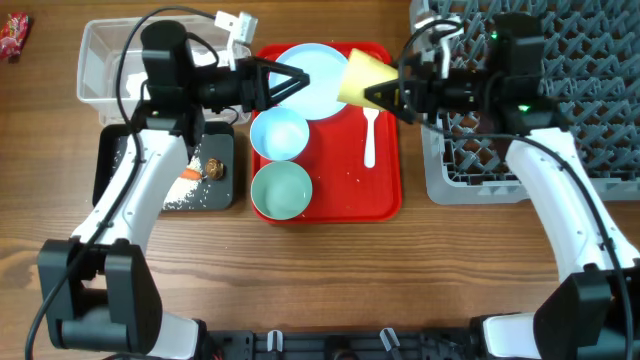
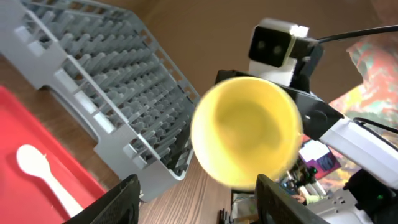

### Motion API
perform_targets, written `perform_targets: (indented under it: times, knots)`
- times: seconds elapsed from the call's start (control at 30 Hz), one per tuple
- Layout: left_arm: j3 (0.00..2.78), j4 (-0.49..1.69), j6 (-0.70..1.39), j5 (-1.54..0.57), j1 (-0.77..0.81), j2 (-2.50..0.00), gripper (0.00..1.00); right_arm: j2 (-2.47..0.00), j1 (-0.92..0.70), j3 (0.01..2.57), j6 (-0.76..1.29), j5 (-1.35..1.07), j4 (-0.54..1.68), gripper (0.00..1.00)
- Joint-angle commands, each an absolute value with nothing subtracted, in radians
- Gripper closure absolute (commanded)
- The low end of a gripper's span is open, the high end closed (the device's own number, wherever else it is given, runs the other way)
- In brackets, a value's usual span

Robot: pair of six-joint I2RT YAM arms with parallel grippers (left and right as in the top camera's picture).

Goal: Sort waste into correct bins and load items into the dishwasher rack
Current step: 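Carry the yellow cup into the grey rack and release it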

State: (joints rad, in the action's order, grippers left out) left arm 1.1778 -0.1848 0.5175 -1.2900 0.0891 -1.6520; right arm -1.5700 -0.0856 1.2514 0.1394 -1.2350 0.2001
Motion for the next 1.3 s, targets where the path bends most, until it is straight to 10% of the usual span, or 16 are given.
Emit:
perform_targets:
  times: [0.0, 0.7, 1.27]
  knots:
    - [1.192, -0.167, 0.501, -1.288, 0.074, -1.638, 0.42, -1.580, -0.039, 1.248, 0.142, -1.056, 0.298, 0.50]
    - [1.192, 0.155, 0.502, -0.826, 0.075, -1.685, 0.36, -1.552, 0.396, 1.326, 0.208, -0.537, 0.915, 0.55]
    - [1.192, 0.237, 0.448, -0.730, 0.076, -1.685, 0.37, -1.547, 0.372, 1.383, 0.186, -0.257, 1.179, 0.54]
